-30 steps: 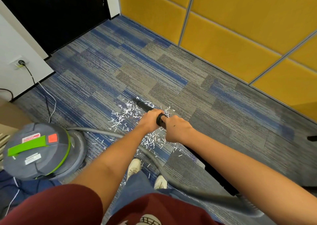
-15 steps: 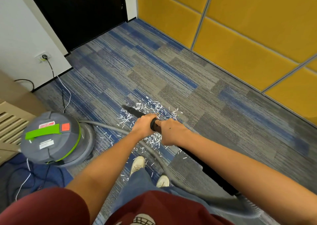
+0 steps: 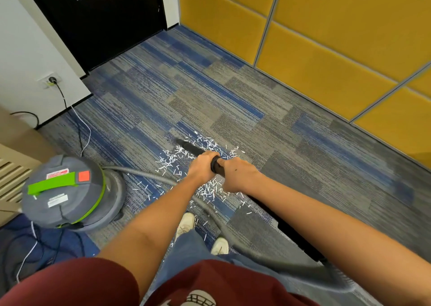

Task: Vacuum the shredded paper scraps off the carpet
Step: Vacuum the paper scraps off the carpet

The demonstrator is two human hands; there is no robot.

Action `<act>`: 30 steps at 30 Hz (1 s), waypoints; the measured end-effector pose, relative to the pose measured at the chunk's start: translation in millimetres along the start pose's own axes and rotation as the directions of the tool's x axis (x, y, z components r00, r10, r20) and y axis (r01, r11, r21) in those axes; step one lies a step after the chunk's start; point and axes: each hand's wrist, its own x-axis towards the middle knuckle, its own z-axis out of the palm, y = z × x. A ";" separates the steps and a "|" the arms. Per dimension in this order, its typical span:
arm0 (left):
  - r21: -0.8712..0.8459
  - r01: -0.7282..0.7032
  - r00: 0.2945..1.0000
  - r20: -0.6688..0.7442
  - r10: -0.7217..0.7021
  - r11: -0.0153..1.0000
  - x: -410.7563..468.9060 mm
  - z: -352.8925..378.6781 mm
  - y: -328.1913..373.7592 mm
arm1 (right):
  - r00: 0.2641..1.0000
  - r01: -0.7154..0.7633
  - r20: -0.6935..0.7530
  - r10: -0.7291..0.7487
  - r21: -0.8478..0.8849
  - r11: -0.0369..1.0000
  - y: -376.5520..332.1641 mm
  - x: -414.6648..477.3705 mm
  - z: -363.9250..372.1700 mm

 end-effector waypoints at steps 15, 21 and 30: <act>-0.139 -0.110 0.994 -0.046 0.104 0.984 22.6 12.4 42.2 | 0.994 -0.105 -0.033 0.106 0.046 0.993 26.7 12.9 -14.7; -0.107 -0.145 0.987 0.048 0.151 0.984 28.0 12.8 52.9 | 0.989 -0.145 -0.033 0.146 0.035 0.989 35.1 10.3 -10.7; -0.002 -0.130 0.990 0.046 0.130 0.991 7.0 8.9 48.7 | 0.998 -0.065 -0.006 0.065 0.061 0.996 32.3 -0.2 -0.2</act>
